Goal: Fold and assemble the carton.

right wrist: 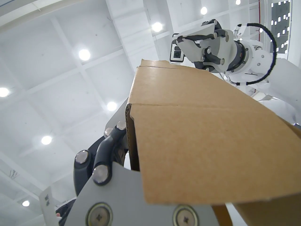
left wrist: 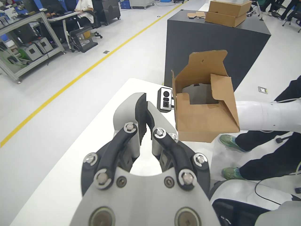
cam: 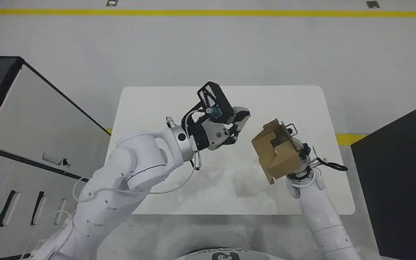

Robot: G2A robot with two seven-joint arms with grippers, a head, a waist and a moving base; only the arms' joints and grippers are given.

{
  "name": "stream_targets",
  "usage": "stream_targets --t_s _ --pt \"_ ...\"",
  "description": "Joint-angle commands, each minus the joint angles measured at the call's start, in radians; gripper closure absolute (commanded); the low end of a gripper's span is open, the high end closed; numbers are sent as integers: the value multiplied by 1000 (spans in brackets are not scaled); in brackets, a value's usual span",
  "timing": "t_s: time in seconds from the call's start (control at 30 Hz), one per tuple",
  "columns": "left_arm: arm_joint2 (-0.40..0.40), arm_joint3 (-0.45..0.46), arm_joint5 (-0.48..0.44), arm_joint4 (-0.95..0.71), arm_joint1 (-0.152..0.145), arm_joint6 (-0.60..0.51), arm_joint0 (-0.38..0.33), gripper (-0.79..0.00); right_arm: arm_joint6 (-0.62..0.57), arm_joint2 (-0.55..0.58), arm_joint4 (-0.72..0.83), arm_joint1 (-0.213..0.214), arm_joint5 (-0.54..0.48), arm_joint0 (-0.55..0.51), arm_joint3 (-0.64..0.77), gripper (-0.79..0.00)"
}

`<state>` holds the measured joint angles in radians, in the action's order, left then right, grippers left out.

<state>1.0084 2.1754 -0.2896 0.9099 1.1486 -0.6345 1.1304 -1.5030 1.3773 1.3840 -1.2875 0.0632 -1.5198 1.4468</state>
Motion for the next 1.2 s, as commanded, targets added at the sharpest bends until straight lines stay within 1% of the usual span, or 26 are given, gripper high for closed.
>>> stream_targets --t_s 0.0,0.23,0.4,0.6,0.87,1.17 --pt "-10 -7 -9 -22 4 20 -17 0 2 0 -3 0 0 -2 0 0" --pt "-56 -42 -43 -106 18 48 -57 0 7 0 -7 -1 -3 -5 1 0" --pt "-74 -56 -38 -104 24 44 -67 0 4 -3 -7 -1 1 -5 3 0" --pt "-71 -52 -11 -59 27 56 -70 0 -6 -7 -8 -2 7 -4 4 0" --pt "-92 -51 -40 -69 31 33 -73 0 -7 -5 -1 -3 9 -5 4 0" --pt "-112 -55 -49 -80 38 32 -78 0 -1 -3 9 -4 19 -2 4 0"
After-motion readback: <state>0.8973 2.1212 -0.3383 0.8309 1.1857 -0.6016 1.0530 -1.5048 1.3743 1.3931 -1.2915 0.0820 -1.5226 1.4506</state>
